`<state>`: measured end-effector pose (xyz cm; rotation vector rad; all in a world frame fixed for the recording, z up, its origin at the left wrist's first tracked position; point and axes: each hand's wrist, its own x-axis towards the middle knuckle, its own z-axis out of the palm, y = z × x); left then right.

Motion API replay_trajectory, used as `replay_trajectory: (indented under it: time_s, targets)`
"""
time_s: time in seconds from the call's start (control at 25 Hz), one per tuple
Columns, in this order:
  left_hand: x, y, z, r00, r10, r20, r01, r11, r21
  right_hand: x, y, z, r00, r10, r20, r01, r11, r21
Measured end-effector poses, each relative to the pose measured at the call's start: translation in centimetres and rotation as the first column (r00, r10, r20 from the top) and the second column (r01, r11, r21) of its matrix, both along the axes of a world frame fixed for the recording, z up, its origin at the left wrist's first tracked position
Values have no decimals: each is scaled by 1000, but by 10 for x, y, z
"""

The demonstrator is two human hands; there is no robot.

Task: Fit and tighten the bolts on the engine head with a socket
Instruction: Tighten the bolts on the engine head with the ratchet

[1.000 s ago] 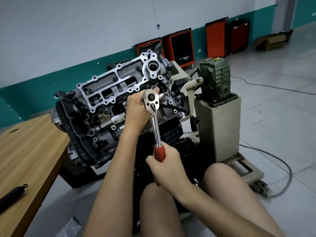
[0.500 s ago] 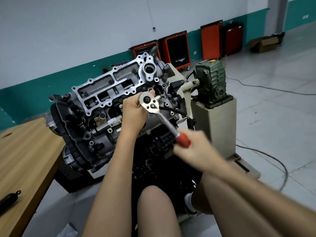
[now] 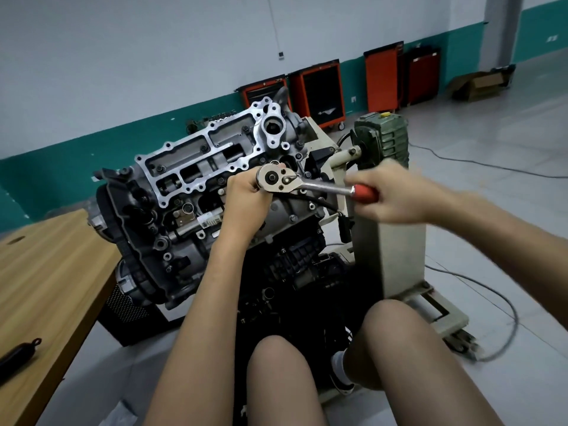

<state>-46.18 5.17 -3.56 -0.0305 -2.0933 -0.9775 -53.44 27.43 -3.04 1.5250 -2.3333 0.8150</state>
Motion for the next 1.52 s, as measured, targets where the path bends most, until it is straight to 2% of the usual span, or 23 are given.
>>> replay_trajectory:
  time_s: [0.04,0.08,0.16,0.24,0.28,0.36,0.44,0.48,0.52,0.6,0.68,0.76,0.8,0.88,0.96,1.08,1.12,1.2,1.32,1.4,1.48,1.52]
  targets:
    - [0,-2,-1,1000,0,-5,0,1000,8,-8,0,9,996,-3,-92,3,1000,-1]
    - [0,-4,-2,1000,-7,-4,7,1000,24,-10,-2,7,994,-19,-106,18,1000,-10]
    - [1,-3,-4,1000,-28,-6,29,998,59,10,-9,-24,996,-51,66,57,994,-93]
    - [1,3,-7,999,-33,-43,35,998,57,51,-30,-68,957,25,289,70,948,-312]
    - [1,5,-8,998,-28,-56,31,998,54,76,-47,-85,906,97,411,97,900,-425]
    - [1,4,-6,998,-13,-55,17,998,63,120,-87,-101,744,243,622,210,799,-563]
    - [4,1,-5,999,-12,-32,13,999,51,148,-116,-105,620,342,706,259,761,-595]
    - [4,1,-3,1000,-18,-24,19,999,35,148,-114,-103,609,338,717,253,774,-580]
    - [4,1,-3,1000,-20,-21,20,1000,23,136,-102,-101,649,291,703,223,810,-542]
    - [4,3,-2,1000,-18,-21,19,999,39,92,-61,-87,788,177,590,95,911,-401]
    - [3,2,-2,999,-31,-8,31,999,36,39,-21,-53,945,59,320,-9,988,-155]
    - [4,-2,-1,1000,-17,-14,17,1000,4,4,-2,-14,997,-15,78,15,1000,6]
    - [5,-3,-1,1000,-9,-17,9,1000,5,-3,-2,-6,999,-32,9,31,999,19]
    - [6,-2,-3,1000,-21,-15,21,1000,15,6,-6,-20,997,-39,61,42,998,-52]
    - [6,1,-4,999,-31,-16,31,999,11,44,-24,-61,964,35,263,37,965,-261]
    - [6,2,-3,1000,3,-26,-3,1000,-13,111,-74,-104,786,197,587,173,841,-513]
    - [7,2,-2,1000,5,-10,-5,1000,-22,127,-92,-108,731,245,637,211,807,-552]
    - [9,0,0,1000,13,18,-13,999,-31,137,-103,-106,698,284,657,208,798,-566]
    - [9,-1,1,999,-13,36,12,1000,14,92,-57,-88,836,161,525,77,912,-402]
    - [4,-2,-1,999,-26,43,26,1000,4,44,-21,-57,953,42,301,9,986,-165]
    - [1,-1,-2,999,-11,37,12,1000,-29,6,-3,-17,994,-46,95,45,999,8]
    - [0,-1,-3,1000,4,26,-3,1000,-29,-4,-1,-4,997,-72,5,72,997,42]
